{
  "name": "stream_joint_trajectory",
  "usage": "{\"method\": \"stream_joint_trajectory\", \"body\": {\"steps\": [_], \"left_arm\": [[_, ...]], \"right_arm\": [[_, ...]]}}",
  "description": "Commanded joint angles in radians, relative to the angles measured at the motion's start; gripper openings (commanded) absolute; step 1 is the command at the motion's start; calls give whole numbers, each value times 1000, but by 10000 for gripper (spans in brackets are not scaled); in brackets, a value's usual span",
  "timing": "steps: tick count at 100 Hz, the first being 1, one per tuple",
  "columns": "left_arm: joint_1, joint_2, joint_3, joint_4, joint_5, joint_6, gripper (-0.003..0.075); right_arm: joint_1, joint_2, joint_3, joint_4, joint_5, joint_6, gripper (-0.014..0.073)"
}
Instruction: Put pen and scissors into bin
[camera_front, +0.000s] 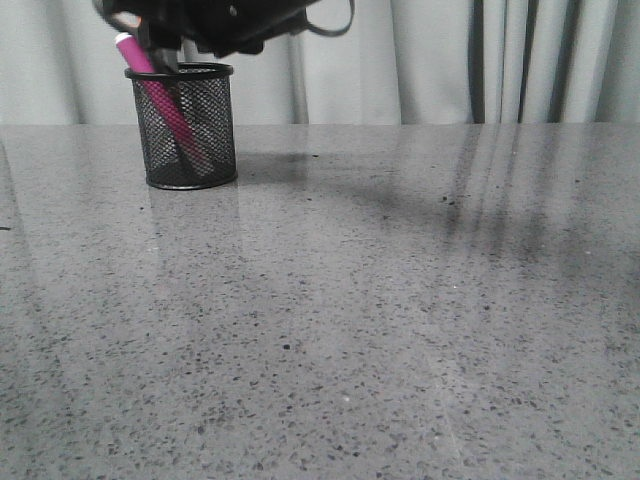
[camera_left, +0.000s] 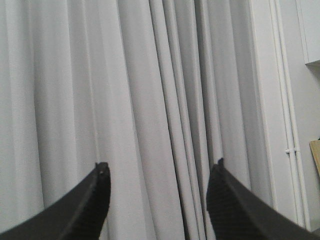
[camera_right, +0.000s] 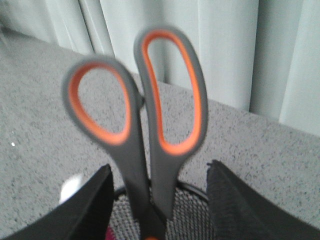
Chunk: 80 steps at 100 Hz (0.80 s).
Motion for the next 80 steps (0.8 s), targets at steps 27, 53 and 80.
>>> {"method": "stream_joint_trajectory", "body": {"steps": [27,53,80], "left_arm": [[-8,-91,118,-38,-334,-4,0],[-17,-324,377,-130,-603,94,-18],[-31,-430,552,-130,-374,80,-19]], "right_arm": [[-3,-343,-31,-30,226,-4,87],[-3,-788,348,-170,357,-10,-70],[-3,-1422,946,-211,355,-10,-70]]}}
